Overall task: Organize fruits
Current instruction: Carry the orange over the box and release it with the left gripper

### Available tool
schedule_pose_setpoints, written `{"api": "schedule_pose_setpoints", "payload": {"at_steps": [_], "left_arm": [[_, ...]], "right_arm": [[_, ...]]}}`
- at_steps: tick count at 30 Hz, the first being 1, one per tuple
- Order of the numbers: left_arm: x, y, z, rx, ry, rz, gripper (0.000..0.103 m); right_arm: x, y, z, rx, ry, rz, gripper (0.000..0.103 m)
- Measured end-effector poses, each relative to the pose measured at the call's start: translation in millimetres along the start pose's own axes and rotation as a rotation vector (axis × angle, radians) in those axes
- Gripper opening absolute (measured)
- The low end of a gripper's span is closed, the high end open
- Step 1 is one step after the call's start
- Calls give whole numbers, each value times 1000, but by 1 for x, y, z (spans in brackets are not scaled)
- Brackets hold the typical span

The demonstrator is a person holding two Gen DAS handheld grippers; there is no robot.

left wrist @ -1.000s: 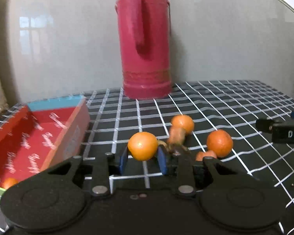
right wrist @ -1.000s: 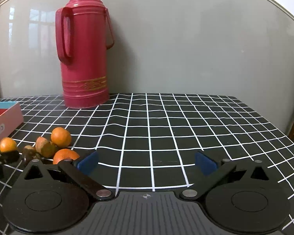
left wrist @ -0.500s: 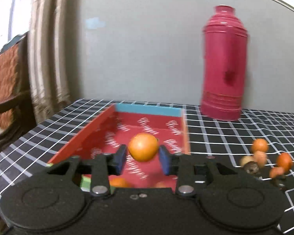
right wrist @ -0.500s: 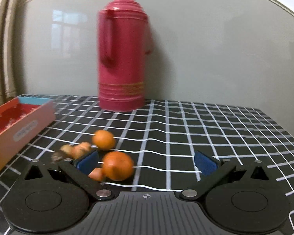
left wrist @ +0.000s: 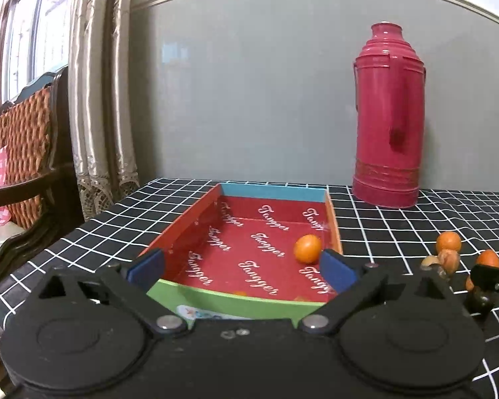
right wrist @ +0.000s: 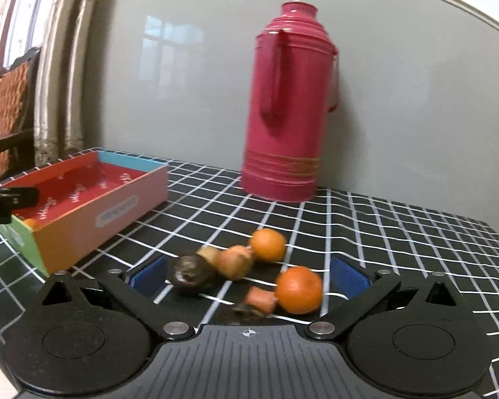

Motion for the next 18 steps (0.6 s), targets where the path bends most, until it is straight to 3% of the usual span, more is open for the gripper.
{"api": "schedule_pose_setpoints", "payload": {"at_steps": [14, 17, 18], "left_arm": [[13, 39, 1, -39, 25, -31, 94], [16, 46, 0, -46, 27, -34, 94], [17, 49, -1, -48, 29, -36, 94]], "right_arm": [[3, 35, 32, -18, 86, 9, 102], [3, 38, 42, -17, 117, 28, 81], [3, 38, 46, -14, 134, 43, 78]]}}
Point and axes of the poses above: each gripper's, at about its wrist camera, not at the fingertips, and z roughly the way its jaws point, y to its left, x to its underside, the point moved 2 cm from there along z, roughly the way its jaws point, and after that the axes turned 10 degrees about z, right-handed, at the moved point
